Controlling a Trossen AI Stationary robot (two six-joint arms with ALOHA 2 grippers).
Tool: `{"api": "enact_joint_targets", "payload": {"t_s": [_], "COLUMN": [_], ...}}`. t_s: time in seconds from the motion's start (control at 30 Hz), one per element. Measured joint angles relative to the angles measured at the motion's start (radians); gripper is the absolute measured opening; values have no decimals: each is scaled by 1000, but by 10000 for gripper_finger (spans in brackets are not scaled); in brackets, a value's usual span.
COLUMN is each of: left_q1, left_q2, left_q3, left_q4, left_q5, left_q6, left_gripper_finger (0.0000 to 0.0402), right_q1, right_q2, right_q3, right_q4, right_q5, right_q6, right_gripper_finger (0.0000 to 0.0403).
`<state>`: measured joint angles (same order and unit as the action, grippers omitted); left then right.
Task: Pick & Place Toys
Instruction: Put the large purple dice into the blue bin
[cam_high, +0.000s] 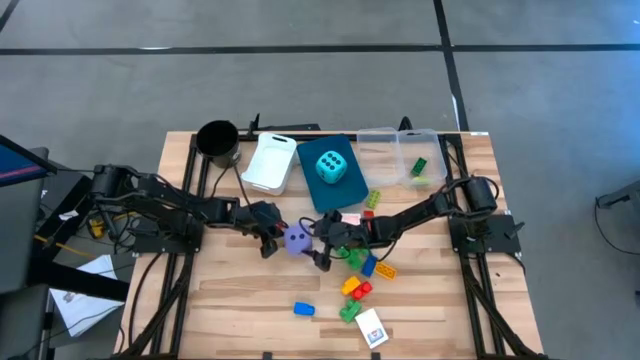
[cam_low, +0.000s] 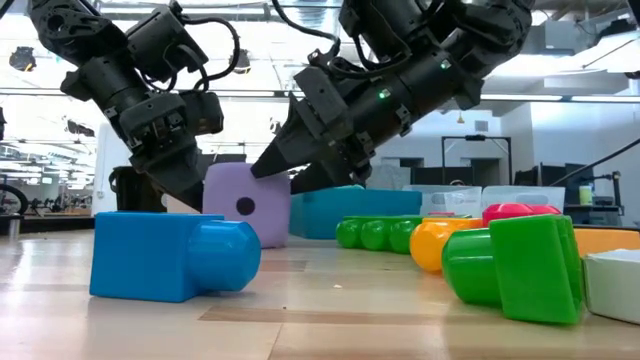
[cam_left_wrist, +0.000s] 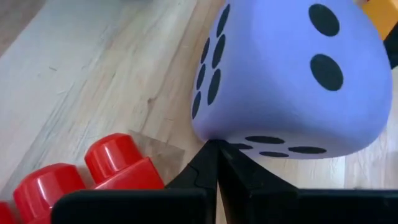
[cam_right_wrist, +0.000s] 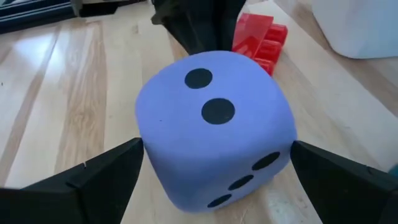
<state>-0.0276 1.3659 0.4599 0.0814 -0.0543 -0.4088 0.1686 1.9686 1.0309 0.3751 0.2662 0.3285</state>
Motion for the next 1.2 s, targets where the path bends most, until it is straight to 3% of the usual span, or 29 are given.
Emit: {"api": "enact_joint_targets", "payload": {"t_s": [0.77,0.9,1.2], "left_q1": [0,1,1], "left_q2": [0,0,0], "left_q3": [-1,-1,-2], "left_q4": [27,41,19], "left_q5": [0,-7,-17], "left_q6": [27,35,36], "left_gripper_finger": [0,0,0], "right_q1": [-15,-13,-12], "right_q2": [0,0,0], "right_q3": [-9,-9,-9], "right_q4": [3,3,6], "right_q5": [-35,20,77], "right_q6": [-74,-60,-40], "right_gripper_finger": [391,344,173]}}
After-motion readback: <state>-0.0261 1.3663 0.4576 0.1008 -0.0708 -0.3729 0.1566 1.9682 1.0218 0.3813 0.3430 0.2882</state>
